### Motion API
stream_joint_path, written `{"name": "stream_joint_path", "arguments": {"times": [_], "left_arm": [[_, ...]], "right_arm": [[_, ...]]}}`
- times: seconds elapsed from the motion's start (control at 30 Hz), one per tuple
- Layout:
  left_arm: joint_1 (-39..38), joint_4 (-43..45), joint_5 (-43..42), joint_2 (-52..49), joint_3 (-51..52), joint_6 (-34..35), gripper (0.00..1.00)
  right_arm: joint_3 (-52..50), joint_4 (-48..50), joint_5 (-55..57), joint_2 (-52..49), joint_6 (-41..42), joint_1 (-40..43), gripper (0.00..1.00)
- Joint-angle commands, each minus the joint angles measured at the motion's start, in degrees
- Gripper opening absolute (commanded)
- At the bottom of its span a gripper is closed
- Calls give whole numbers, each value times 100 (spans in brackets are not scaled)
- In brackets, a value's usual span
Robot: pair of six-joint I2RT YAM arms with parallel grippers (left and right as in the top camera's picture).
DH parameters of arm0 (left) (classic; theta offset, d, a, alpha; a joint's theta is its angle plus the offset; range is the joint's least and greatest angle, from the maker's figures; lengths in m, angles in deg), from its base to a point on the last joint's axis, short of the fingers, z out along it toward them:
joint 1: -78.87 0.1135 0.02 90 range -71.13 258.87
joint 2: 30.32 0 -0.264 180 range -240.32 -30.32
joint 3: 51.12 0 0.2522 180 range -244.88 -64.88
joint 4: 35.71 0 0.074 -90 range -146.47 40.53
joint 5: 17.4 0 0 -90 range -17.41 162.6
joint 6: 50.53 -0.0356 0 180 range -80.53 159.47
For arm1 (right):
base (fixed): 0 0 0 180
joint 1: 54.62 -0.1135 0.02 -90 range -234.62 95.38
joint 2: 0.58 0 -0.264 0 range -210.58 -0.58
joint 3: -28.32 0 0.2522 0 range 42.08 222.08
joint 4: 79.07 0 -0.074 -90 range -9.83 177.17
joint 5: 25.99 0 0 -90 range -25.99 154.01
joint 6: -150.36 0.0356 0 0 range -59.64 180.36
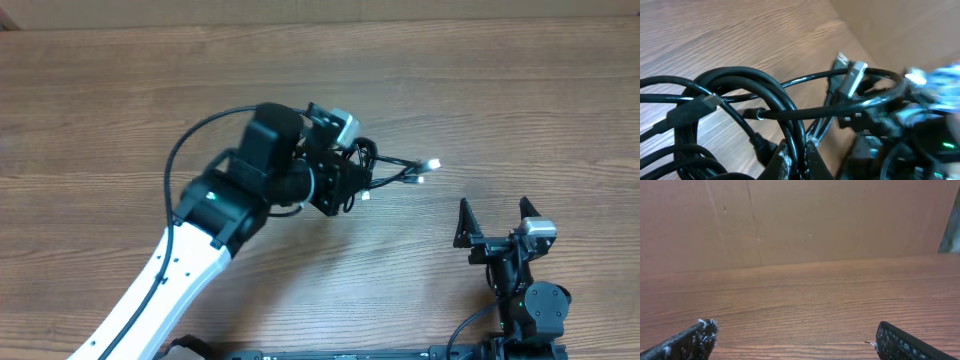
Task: Untangle cables
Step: 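Lift the cable bundle with the left gripper toward the center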
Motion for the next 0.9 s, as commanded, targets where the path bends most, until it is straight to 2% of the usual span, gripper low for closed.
{"name": "stream_joint_path", "arguments": {"times": [0.0,0.2,0.3,0.4,0.5,0.53,0.67,0.7,0.87], "left_arm": [[247,133,-1211,105,-92,114,4],[293,437,-1161,105,-92,1180,4],[293,601,-638,105,-92,2006,4],[293,595,179,105,-92,2953,4],[293,577,970,105,-92,4050,5],[293,575,1281,105,-92,4426,4],[293,577,1805,105,-92,5156,5],[289,577,1867,105,-92,5300,4],[289,474,2006,105,-92,5952,5]], "right_arm": [[-59,42,-7,57,-4,-37,100],[-59,44,13,57,-4,-37,100],[-59,87,-15,57,74,-37,100],[-57,111,-103,57,1073,-37,100],[-4,52,-874,57,1746,-37,100],[109,-109,-1161,57,1991,-37,100],[651,-887,-1517,57,2256,-37,100],[988,-1399,-1519,55,2256,-37,100],[1967,-2588,-1606,-125,2258,-37,100]]}}
